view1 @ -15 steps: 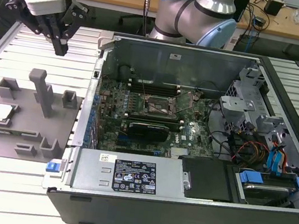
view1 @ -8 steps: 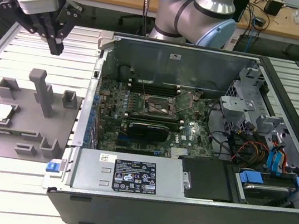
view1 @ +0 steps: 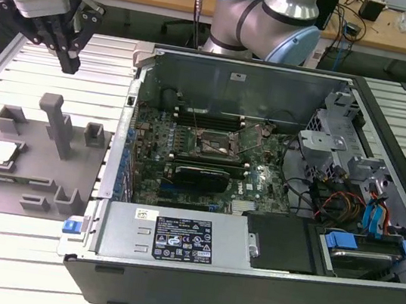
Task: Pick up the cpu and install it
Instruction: 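Reach for the cpu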
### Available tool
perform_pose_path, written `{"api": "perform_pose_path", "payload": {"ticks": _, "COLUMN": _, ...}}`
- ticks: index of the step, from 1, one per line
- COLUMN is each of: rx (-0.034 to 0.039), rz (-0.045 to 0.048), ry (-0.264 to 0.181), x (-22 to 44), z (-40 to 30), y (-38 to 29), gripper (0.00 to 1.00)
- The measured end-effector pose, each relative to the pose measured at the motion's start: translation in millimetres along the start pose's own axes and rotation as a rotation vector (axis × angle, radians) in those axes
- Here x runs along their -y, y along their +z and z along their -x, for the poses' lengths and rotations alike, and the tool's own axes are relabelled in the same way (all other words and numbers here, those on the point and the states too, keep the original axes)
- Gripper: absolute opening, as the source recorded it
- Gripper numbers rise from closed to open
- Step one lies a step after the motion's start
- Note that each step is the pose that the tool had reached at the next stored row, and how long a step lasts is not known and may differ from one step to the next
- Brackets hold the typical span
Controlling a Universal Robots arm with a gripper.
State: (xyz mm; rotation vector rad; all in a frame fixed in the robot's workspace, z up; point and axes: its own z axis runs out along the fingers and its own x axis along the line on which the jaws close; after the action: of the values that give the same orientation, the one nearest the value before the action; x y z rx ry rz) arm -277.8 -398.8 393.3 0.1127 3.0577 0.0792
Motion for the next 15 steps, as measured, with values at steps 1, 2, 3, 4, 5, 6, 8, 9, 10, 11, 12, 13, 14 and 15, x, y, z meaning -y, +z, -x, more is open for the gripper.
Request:
{"api": "perform_pose_path", "payload": {"ticks": 1, "rx": 0.0001, "rz": 0.0, "ry": 0.0, "x": 0.1, "z": -1.0, "y": -0.1, "gripper": 0.11}}
{"api": "perform_pose_path", "payload": {"ticks": 2, "rx": 0.0004, "rz": 0.0003, "ry": 0.0, "x": 0.2, "z": -2.1, "y": -0.1, "gripper": 0.11}}
{"api": "perform_pose_path", "payload": {"ticks": 3, "rx": 0.0004, "rz": 0.0008, "ry": 0.0, "x": 0.2, "z": -3.1, "y": -0.2, "gripper": 0.11}}
{"api": "perform_pose_path", "payload": {"ticks": 4, "rx": 0.0005, "rz": 0.0011, "ry": 0.0, "x": 0.3, "z": -4.1, "y": -0.4, "gripper": 0.11}}
{"api": "perform_pose_path", "payload": {"ticks": 5, "rx": 0.0007, "rz": 0.0014, "ry": 0.0, "x": 0.5, "z": -6.2, "y": -0.5, "gripper": 0.11}}
{"api": "perform_pose_path", "payload": {"ticks": 6, "rx": 0.0009, "rz": 0.0014, "ry": 0.0, "x": 0.6, "z": -8.7, "y": -0.7, "gripper": 0.11}}
{"api": "perform_pose_path", "payload": {"ticks": 8, "rx": 0.0011, "rz": 0.0014, "ry": 0.0, "x": 0.9, "z": -11.9, "y": -0.9, "gripper": 0.11}}
{"api": "perform_pose_path", "payload": {"ticks": 9, "rx": 0.0013, "rz": 0.0014, "ry": 0.0, "x": 1.1, "z": -14.5, "y": -1.1, "gripper": 0.11}}
{"api": "perform_pose_path", "payload": {"ticks": 10, "rx": 0.0026, "rz": 0.0016, "ry": 0.0, "x": 1.5, "z": -20.7, "y": -1.6, "gripper": 0.11}}
{"api": "perform_pose_path", "payload": {"ticks": 11, "rx": 0.0032, "rz": 0.0015, "ry": 0.0, "x": 1.8, "z": -24.3, "y": -1.8, "gripper": 0.11}}
{"api": "perform_pose_path", "payload": {"ticks": 12, "rx": 0.0036, "rz": 0.0016, "ry": 0.0, "x": 2.0, "z": -26.8, "y": -1.9, "gripper": 0.11}}
{"api": "perform_pose_path", "payload": {"ticks": 13, "rx": 0.0038, "rz": 0.0017, "ry": 0.0, "x": 2.1, "z": -29.1, "y": -1.9, "gripper": 0.11}}
{"api": "perform_pose_path", "payload": {"ticks": 14, "rx": 0.0038, "rz": 0.0016, "ry": 0.0, "x": 2.3, "z": -31.1, "y": -1.8, "gripper": 0.11}}
{"api": "perform_pose_path", "payload": {"ticks": 15, "rx": 0.0037, "rz": 0.0017, "ry": 0.0, "x": 2.5, "z": -33.1, "y": -1.6, "gripper": 0.11}}
